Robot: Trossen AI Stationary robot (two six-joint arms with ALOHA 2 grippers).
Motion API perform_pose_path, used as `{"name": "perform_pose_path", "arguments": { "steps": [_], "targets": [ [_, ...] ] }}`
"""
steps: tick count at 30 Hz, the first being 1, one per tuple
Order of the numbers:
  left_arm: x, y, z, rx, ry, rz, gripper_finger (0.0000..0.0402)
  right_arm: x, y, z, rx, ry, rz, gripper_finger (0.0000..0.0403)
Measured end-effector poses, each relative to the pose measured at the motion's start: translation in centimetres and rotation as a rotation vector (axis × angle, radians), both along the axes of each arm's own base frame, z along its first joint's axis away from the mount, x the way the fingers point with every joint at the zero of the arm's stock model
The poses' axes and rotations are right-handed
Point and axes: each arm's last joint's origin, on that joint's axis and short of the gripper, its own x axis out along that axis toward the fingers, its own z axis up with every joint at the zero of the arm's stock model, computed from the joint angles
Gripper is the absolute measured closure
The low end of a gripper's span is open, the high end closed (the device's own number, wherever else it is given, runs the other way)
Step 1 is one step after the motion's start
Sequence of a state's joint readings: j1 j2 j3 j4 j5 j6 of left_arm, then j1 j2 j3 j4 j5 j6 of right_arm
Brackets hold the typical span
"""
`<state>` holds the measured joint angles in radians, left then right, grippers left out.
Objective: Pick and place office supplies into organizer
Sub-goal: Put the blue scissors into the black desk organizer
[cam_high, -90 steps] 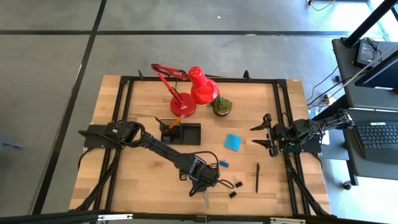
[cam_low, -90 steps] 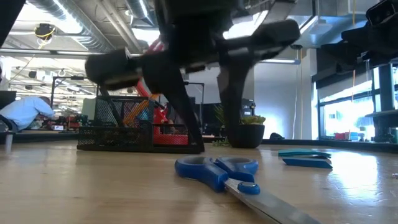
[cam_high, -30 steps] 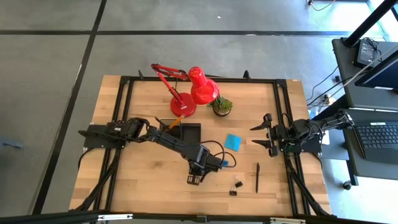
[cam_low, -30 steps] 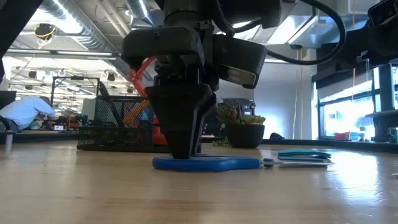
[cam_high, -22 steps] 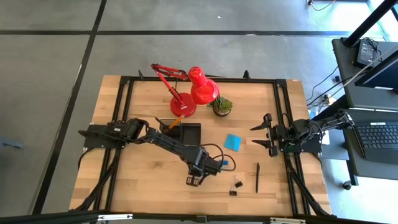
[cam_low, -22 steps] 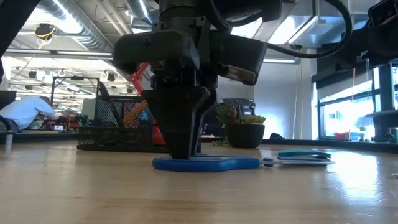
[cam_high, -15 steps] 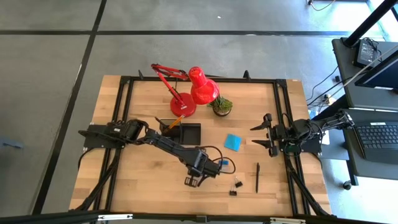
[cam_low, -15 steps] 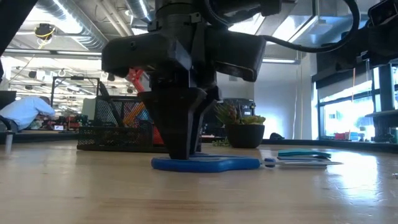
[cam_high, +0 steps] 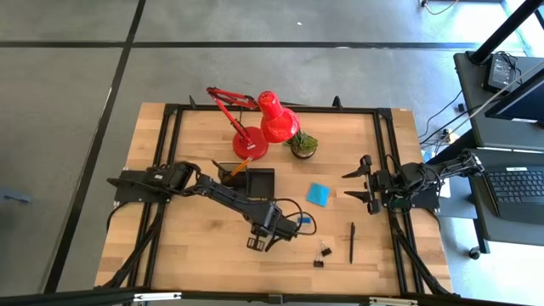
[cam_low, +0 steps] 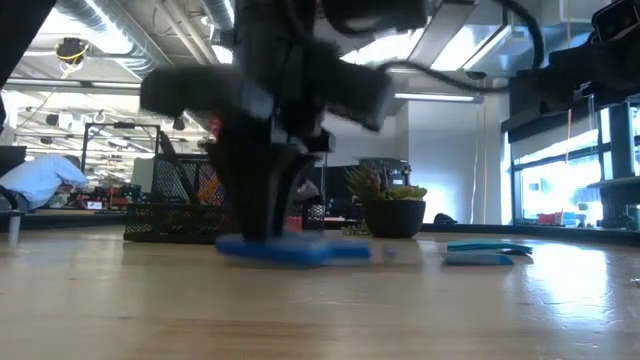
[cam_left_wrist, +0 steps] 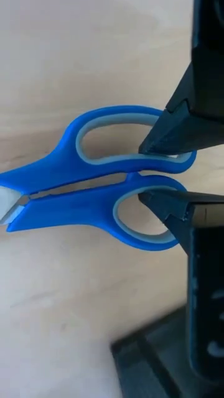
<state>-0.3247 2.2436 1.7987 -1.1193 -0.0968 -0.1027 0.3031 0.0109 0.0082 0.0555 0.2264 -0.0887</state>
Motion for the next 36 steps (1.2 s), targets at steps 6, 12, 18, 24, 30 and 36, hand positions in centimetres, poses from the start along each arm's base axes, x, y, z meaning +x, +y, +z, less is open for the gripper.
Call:
{"name": "perform_pose_path", "arguments": {
  "steps": [6,12,18,24,30,36],
  "targets": [
    [-1.5,0.2,1.9,0.022,0.074,0.069,0.0322,0.0,0.0,0.0,-0.003,0.000,0.000,0.0161],
    [-3.4,0.4,3.9,0.079,0.255,0.076,0.0325,0.0,0.0,0.0,-0.029,-0.002,-0.002,0.0161],
    [-3.7,0.5,5.5,0.072,0.250,0.102,0.0324,0.0,0.0,0.0,-0.047,-0.003,-0.002,0.0161],
    [-3.8,0.8,6.7,0.105,0.213,0.112,0.0326,0.0,0.0,0.0,-0.052,-0.002,-0.002,0.0161],
    [-4.4,1.3,8.8,0.166,0.131,0.096,0.0325,0.0,0.0,0.0,-0.052,-0.002,-0.003,0.0161],
    [-5.4,1.9,11.1,0.257,0.048,0.007,0.0325,0.0,0.0,0.0,-0.052,-0.002,-0.003,0.0161]
  ]
}}
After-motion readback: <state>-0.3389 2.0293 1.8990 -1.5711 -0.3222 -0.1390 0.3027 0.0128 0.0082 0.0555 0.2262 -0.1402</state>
